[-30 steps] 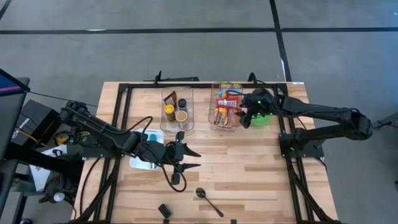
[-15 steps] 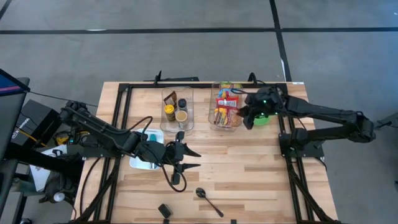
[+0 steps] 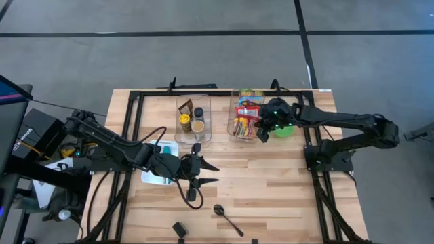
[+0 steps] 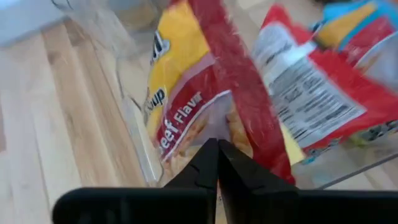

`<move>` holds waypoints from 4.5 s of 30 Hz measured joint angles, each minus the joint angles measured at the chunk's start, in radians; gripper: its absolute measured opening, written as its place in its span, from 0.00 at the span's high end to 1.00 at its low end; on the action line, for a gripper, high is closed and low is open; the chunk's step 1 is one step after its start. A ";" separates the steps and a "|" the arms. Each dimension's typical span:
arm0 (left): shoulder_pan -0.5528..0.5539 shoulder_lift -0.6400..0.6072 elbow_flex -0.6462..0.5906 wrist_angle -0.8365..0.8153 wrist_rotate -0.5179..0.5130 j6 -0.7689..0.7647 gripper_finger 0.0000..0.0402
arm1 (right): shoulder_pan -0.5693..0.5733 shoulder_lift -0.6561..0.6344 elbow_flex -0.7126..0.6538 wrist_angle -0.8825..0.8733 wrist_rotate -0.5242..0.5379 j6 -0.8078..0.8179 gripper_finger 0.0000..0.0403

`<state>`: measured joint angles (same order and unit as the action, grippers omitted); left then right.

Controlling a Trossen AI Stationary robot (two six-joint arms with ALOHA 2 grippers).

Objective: Pick & Place Food Item
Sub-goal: Put the dark red noodle pack into the right transparent bin, then put the black seasoning can into the left transparent bin

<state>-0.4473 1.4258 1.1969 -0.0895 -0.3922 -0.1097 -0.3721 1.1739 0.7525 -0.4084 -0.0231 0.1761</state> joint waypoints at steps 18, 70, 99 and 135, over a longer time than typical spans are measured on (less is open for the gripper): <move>0.000 0.000 0.000 0.000 0.000 0.000 0.65 | 0.005 -0.002 0.000 0.008 -0.002 -0.018 1.00; -0.033 0.000 0.000 -0.025 0.045 -0.339 0.65 | 0.817 -0.146 0.000 0.048 0.006 0.270 1.00; -0.488 0.000 0.000 -0.203 -0.081 -1.361 0.65 | 0.816 -0.010 0.000 0.051 0.006 0.296 1.00; -0.519 0.000 0.000 -0.444 -0.336 -0.802 0.65 | 0.808 -0.008 0.000 0.047 0.081 0.290 1.00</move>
<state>-0.9661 1.4258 1.1969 -0.5332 -0.7280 -0.9114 0.4358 1.1660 0.7525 -0.3614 0.0577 0.4660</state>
